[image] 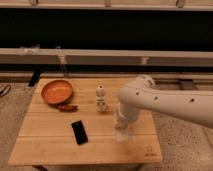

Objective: Place the white sponge in the ceramic cup

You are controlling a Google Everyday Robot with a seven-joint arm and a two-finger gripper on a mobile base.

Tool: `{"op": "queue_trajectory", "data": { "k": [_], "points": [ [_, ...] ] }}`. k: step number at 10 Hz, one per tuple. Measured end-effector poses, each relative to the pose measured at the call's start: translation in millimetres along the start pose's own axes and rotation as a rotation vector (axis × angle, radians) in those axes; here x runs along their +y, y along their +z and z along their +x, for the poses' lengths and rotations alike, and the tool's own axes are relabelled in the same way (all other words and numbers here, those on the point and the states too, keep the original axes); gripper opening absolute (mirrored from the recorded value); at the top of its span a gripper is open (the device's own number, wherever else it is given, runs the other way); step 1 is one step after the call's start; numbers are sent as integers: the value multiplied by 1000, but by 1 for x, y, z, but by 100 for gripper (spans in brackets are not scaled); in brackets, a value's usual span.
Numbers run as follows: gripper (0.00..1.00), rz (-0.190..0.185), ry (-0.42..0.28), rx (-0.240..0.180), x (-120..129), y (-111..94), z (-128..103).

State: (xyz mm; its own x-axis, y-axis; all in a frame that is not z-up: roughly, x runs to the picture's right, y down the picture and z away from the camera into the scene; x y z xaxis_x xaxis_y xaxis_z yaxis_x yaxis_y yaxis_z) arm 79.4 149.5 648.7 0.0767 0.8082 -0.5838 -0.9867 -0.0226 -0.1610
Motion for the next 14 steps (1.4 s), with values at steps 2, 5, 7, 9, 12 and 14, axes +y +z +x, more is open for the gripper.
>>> {"op": "queue_trajectory", "data": {
  "k": [2, 5, 7, 9, 12, 14],
  "points": [
    [0, -34, 10, -43, -8, -20, -18],
    [0, -42, 31, -121, -31, -21, -70],
    [0, -42, 35, -179, -34, -9, -112],
    [0, -46, 38, -212, -27, 2, -135],
    [0, -39, 57, -233, -25, 20, -143],
    [0, -36, 73, -232, -29, 28, -141]
  ]
}}
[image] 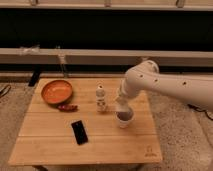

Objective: Place the white sponge in the ceramic cup

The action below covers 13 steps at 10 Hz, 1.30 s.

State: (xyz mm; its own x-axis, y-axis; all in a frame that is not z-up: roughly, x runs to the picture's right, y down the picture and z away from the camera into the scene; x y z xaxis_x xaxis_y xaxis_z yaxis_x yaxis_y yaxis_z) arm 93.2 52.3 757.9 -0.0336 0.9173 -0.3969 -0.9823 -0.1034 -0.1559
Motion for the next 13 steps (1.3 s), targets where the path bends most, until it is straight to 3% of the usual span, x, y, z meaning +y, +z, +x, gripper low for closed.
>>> {"op": "queue_trajectory", "data": {
  "k": [5, 12, 13],
  "points": [
    [4, 9, 29, -2, -13, 2, 2],
    [75, 26, 47, 3, -20, 9, 8],
    [79, 27, 50, 1, -21, 9, 8]
  ]
}}
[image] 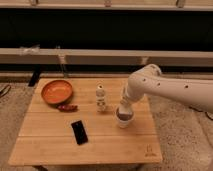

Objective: Place the white sponge in the ceramic cup

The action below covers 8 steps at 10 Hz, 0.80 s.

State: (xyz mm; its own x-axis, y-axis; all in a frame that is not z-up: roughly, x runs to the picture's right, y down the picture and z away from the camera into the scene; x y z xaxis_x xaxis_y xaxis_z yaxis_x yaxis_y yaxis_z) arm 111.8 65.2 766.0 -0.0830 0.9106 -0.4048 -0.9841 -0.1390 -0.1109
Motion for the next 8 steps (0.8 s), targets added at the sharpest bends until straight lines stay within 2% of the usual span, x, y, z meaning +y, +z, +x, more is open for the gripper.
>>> {"op": "queue_trajectory", "data": {
  "k": [8],
  "points": [
    [80, -9, 18, -15, -2, -6, 1]
  ]
}}
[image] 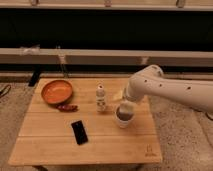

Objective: Place the white sponge in the ceramic cup

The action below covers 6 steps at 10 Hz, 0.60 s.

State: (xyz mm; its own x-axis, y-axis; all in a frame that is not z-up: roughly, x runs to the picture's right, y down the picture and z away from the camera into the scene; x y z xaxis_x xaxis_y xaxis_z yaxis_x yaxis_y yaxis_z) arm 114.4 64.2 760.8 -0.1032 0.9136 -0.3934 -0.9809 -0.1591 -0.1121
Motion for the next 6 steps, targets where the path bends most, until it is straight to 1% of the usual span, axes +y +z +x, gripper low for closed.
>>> {"op": "queue_trajectory", "data": {
  "k": [3, 6],
  "points": [
    [80, -9, 4, -5, 1, -4, 0],
    [80, -9, 2, -10, 2, -6, -1]
  ]
}}
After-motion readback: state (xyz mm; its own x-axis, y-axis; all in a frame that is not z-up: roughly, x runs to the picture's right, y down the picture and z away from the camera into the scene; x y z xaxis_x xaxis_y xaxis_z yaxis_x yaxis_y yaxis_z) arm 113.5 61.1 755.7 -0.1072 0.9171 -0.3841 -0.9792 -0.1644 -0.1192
